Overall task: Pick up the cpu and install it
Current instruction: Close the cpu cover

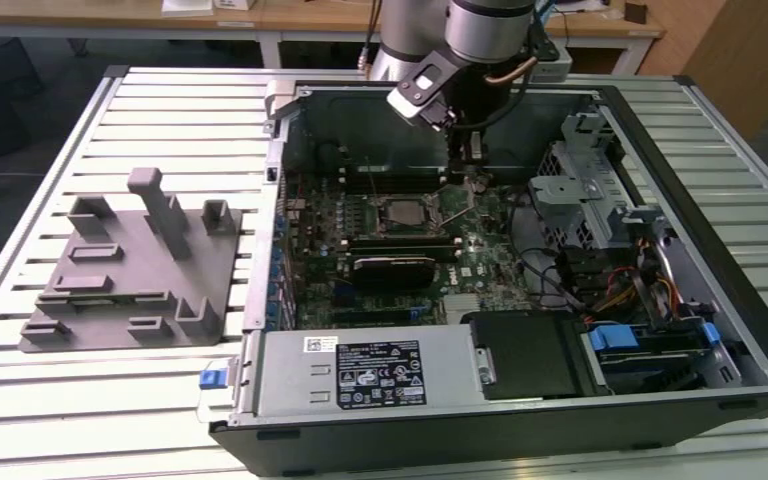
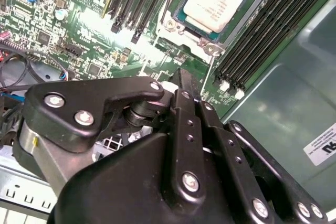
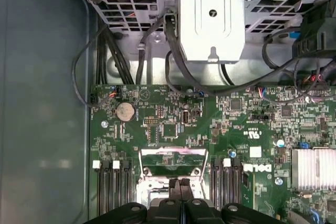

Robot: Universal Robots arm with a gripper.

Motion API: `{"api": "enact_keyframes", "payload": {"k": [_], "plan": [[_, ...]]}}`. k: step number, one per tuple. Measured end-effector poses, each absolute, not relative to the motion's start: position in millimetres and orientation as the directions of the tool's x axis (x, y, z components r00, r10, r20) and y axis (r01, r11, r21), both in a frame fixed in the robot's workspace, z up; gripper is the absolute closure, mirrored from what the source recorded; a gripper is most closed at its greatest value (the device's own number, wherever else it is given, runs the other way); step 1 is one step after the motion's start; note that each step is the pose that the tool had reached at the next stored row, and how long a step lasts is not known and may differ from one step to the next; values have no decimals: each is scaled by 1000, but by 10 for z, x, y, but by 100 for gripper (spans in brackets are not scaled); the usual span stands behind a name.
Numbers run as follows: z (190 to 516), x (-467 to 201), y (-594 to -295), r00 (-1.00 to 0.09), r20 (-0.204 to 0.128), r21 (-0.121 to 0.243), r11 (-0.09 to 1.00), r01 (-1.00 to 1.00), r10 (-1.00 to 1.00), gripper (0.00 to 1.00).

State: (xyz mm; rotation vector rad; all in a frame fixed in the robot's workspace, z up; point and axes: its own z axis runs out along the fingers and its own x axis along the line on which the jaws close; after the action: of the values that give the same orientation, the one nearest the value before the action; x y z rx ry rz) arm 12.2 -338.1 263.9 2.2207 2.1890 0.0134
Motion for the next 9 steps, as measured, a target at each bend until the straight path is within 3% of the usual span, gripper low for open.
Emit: {"api": "enact_keyframes", "payload": {"k": [9], "plan": [[2627,208,-3374,7,-10,23,-7,1000,1000,89]]}}
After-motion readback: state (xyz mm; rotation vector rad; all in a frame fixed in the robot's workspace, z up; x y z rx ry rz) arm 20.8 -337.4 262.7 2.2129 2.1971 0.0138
